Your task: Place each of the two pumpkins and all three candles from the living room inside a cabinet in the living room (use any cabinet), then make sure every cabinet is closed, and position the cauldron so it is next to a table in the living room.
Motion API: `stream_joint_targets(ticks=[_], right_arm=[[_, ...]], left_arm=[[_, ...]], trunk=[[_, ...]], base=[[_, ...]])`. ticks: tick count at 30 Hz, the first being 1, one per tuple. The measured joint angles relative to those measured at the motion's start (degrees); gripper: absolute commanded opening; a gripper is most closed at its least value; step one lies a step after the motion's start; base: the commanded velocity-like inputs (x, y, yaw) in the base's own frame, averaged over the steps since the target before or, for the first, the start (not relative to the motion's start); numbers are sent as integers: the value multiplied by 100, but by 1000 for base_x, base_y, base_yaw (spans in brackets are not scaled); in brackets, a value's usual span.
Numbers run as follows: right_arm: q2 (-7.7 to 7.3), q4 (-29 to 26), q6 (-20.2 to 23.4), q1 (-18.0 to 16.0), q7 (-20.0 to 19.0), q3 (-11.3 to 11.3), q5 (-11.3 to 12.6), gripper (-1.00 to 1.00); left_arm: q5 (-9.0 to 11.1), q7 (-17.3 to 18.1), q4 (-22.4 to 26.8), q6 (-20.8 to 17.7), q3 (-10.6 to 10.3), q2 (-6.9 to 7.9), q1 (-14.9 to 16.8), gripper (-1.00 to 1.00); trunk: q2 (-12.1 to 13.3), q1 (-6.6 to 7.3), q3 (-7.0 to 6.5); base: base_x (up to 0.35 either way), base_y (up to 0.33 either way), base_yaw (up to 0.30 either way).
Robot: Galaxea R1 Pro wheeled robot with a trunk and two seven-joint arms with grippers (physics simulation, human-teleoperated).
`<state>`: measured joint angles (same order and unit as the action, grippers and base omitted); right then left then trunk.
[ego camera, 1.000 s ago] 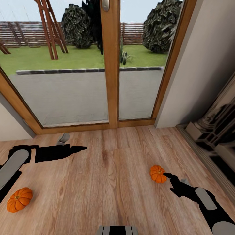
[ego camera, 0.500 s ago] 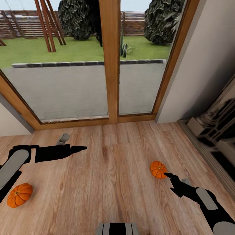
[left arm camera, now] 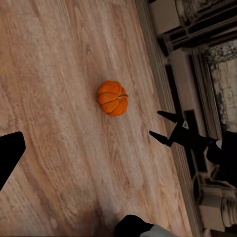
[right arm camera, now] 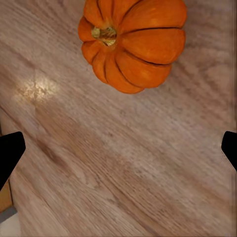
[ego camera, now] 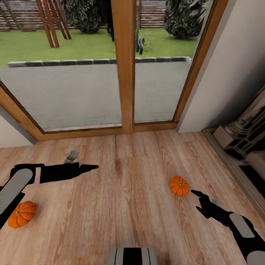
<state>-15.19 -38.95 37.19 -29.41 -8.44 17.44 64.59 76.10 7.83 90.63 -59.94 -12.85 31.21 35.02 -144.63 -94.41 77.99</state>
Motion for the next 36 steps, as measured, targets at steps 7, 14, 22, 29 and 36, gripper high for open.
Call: stream_joint_targets(ticks=[7, 14, 22, 29, 36], right_arm=[[-19, 0, 1, 0, -6, 7, -2, 100], [-21, 0, 2, 0, -7, 2, 1, 100], [-21, 0, 0, 0, -7, 1, 0, 100], [-21, 0, 0, 0, -7, 7, 3, 100], [-21, 0, 0, 0, -7, 6, 3, 100]], left_arm=[[0, 9, 0, 0, -2, -2, 0, 100], [4, 11, 0, 0, -2, -4, 0, 100], [4, 29, 0, 0, 2, 2, 0, 100], [4, 44, 0, 0, 6, 4, 0, 100], [4, 46, 0, 0, 7, 4, 0, 100]], trunk=[[-9, -18, 155], [-15, -28, 245], [-15, -27, 245], [-15, -27, 244], [-15, -26, 244]], base=[[0, 0, 0], [0, 0, 0], [20, 0, 0], [174, 0, 0], [154, 0, 0]])
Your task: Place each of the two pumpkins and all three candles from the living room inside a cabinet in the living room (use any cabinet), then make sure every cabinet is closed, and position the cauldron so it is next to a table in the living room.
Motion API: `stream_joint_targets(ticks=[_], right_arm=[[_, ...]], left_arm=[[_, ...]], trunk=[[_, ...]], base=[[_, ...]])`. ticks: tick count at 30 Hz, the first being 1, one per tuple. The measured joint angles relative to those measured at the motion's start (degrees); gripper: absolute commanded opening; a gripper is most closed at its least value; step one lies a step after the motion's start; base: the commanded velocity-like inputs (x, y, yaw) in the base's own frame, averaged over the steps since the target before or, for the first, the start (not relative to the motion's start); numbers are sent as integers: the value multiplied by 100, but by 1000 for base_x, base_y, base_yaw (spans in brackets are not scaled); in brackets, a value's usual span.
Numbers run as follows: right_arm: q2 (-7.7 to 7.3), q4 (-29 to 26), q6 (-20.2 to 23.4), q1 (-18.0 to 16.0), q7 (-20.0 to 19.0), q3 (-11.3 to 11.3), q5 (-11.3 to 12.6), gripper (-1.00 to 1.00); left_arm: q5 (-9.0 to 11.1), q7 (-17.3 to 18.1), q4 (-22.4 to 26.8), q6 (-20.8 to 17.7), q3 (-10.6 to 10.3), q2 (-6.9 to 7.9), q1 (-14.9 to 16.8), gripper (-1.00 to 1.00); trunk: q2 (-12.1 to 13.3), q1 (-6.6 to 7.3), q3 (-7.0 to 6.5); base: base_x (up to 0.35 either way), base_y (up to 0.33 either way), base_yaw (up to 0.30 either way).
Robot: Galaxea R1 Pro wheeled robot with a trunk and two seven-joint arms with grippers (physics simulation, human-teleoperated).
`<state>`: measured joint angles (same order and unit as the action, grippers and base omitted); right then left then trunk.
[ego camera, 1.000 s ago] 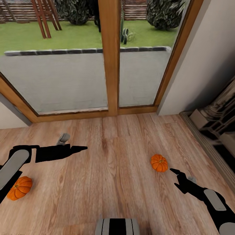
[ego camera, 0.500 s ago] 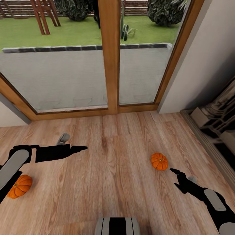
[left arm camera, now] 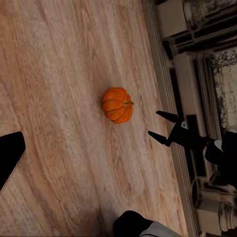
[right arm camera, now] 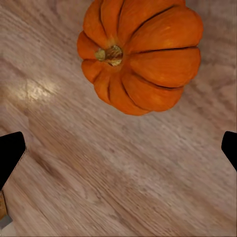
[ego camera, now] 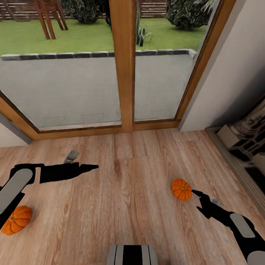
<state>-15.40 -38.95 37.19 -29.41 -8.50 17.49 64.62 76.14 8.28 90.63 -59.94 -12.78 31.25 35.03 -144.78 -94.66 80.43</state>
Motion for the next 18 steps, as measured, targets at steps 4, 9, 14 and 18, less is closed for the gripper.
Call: stream_joint_targets(ticks=[4, 9, 14, 18], right_arm=[[0, 0, 0, 0, 0, 1, 3, 100], [0, 0, 0, 0, 0, 2, -3, 100], [0, 2, 2, 0, 0, 4, -4, 100], [0, 0, 2, 0, 0, 1, -3, 100]], left_arm=[[0, 0, 0, 0, 0, 0, 0, 100], [0, 0, 0, 0, 0, 0, 0, 100], [0, 0, 0, 0, -2, -3, 0, 100], [0, 0, 0, 0, -7, -8, 0, 100]], trunk=[[0, 0, 0], [0, -2, 0], [0, -2, 0], [0, -2, 0]], base=[[231, 0, 0], [87, 0, 0], [76, 0, 0], [17, 0, 0]])
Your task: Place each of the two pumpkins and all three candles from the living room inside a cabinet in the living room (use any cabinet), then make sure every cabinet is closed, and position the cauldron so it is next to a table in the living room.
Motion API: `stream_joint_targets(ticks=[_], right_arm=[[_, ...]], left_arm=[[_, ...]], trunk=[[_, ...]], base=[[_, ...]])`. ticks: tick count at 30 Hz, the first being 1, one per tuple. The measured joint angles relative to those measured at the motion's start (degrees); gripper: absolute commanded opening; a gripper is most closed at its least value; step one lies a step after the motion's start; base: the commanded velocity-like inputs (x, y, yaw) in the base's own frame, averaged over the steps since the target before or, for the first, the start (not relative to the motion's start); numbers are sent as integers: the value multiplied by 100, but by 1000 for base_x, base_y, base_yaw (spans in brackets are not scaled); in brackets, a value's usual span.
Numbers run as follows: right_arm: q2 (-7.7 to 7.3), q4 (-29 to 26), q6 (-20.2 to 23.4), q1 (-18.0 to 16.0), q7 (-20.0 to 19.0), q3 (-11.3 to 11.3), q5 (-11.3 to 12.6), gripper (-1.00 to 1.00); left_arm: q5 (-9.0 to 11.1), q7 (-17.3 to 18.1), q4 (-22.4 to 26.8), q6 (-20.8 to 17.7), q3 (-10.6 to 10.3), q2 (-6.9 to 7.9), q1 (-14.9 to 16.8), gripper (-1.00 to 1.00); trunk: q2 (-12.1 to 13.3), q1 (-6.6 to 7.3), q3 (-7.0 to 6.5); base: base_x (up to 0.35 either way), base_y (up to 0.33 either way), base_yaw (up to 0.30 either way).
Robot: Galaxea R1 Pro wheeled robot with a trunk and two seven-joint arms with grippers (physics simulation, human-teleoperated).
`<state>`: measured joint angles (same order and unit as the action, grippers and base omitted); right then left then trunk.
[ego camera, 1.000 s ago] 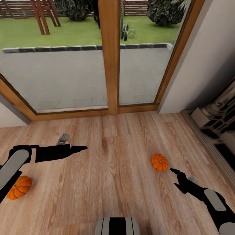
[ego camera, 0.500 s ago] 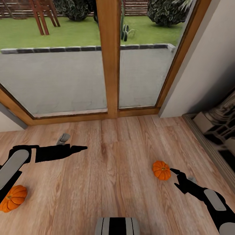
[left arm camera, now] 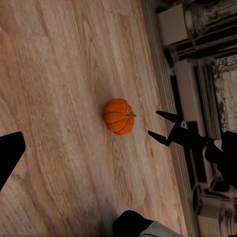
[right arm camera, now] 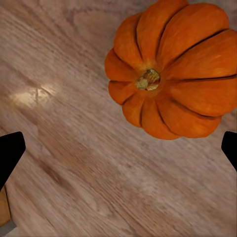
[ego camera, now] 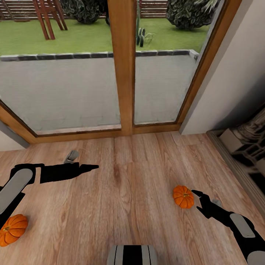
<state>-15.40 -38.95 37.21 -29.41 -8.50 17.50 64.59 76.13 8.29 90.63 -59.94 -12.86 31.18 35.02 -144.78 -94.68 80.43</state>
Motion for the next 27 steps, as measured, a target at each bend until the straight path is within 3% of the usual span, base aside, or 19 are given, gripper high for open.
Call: stream_joint_targets(ticks=[3, 23, 27], right_arm=[[0, 4, -1, 0, 2, 2, 0, 100], [0, 5, -2, 0, 0, 2, -2, 100], [0, 3, -2, 0, -3, 3, 10, 100]], left_arm=[[0, 0, 0, 0, -1, -1, 0, 100], [-4, 0, 0, 0, -1, -1, 0, 100], [0, 0, 0, 0, -2, -1, 0, 100]], trunk=[[0, 0, 0], [-27, -52, 443], [-27, -52, 443]], base=[[5, 0, 0], [0, 0, 0], [0, 0, 0]])
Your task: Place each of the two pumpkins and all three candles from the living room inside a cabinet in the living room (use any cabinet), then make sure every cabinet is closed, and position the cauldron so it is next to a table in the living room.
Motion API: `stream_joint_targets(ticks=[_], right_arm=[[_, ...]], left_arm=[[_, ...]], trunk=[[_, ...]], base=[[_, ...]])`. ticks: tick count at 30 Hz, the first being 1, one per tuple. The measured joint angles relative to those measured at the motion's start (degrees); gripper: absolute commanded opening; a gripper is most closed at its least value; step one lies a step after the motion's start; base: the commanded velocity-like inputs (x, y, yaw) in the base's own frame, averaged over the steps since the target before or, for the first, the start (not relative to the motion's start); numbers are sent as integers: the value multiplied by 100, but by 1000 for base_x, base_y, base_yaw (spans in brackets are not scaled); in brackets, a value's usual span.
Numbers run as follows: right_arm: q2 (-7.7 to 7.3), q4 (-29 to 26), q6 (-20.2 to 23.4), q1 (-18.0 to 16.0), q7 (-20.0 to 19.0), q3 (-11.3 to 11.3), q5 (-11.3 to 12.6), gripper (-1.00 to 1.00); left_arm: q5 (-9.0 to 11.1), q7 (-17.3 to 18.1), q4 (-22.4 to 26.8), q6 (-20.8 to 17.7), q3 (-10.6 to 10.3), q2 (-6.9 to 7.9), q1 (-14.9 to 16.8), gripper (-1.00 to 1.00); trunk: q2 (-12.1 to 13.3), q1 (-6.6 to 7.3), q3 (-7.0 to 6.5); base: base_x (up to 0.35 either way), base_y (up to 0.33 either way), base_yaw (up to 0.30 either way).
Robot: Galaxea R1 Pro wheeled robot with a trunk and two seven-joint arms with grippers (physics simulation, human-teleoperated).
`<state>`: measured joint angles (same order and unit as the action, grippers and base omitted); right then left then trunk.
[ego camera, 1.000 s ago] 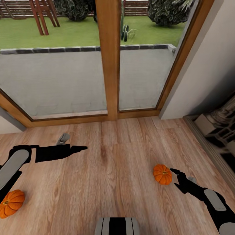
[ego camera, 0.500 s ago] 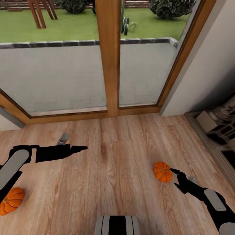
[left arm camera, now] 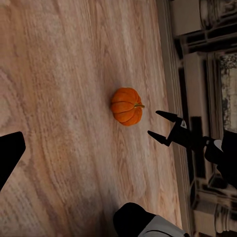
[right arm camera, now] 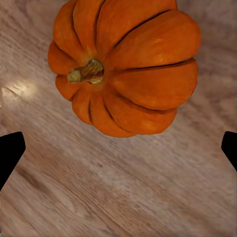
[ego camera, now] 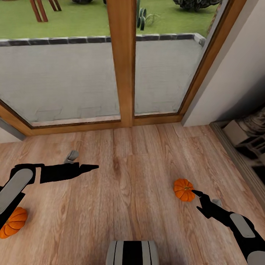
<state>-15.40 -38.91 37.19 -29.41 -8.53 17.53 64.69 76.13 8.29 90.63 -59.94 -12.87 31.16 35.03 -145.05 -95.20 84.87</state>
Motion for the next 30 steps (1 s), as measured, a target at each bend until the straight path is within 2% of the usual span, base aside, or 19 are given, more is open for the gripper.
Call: stream_joint_targets(ticks=[6, 20, 30], right_arm=[[0, -3, 0, 0, 1, 2, 15, 100], [0, -4, 0, 0, 3, 9, 23, 100], [-2, -4, 0, 0, 3, 9, 25, 100]], left_arm=[[0, 0, 1, 0, -6, -6, 0, 100], [-5, 0, 8, 0, -23, -11, 0, 100], [-1, 0, 8, 0, -26, -10, 0, 100]], trunk=[[0, 0, 0], [-19, -36, 310], [-19, -35, 310]], base=[[0, 0, 0], [0, 0, 0], [30, 0, 0]])
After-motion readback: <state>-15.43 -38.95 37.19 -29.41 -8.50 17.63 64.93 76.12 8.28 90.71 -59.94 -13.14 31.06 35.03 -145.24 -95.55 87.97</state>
